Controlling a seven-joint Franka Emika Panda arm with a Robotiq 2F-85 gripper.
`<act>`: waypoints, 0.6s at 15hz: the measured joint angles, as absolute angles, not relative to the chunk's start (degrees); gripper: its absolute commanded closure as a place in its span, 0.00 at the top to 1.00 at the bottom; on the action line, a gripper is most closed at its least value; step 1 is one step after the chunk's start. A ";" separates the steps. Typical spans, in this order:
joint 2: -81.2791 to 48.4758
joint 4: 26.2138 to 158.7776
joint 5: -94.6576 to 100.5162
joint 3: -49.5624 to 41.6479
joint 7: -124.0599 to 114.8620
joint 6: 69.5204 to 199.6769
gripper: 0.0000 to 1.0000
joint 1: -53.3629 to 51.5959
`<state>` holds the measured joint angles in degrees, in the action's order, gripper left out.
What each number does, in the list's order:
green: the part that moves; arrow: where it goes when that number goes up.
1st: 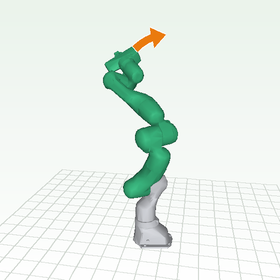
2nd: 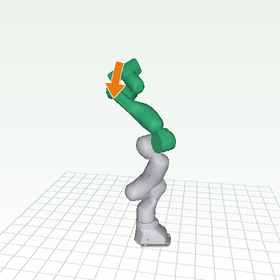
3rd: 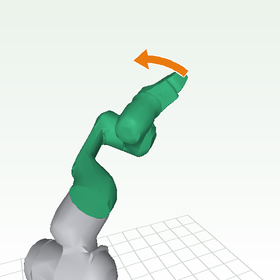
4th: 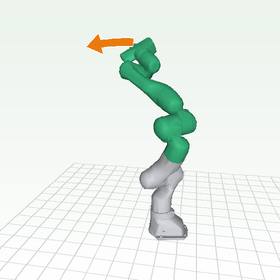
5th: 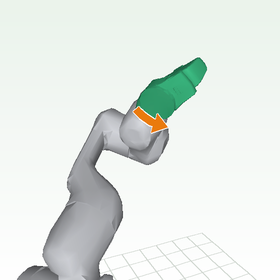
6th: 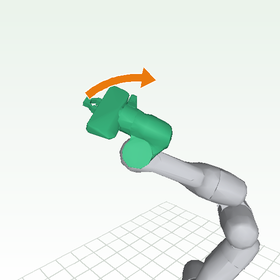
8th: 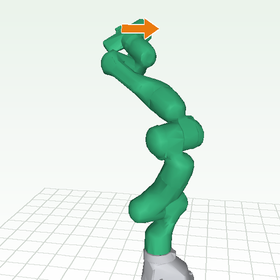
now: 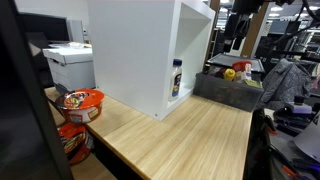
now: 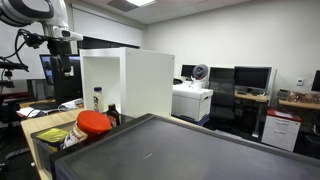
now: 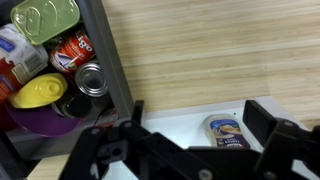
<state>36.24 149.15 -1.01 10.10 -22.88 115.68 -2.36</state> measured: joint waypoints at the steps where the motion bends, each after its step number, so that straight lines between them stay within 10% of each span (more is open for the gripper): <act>1: 36.84 149.55 -1.07 9.78 -22.88 115.01 1.00 -2.36; 9: 38.22 149.78 -1.10 9.49 -22.92 114.20 1.00 -2.38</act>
<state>38.22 149.78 -1.10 9.49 -22.92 114.20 -2.38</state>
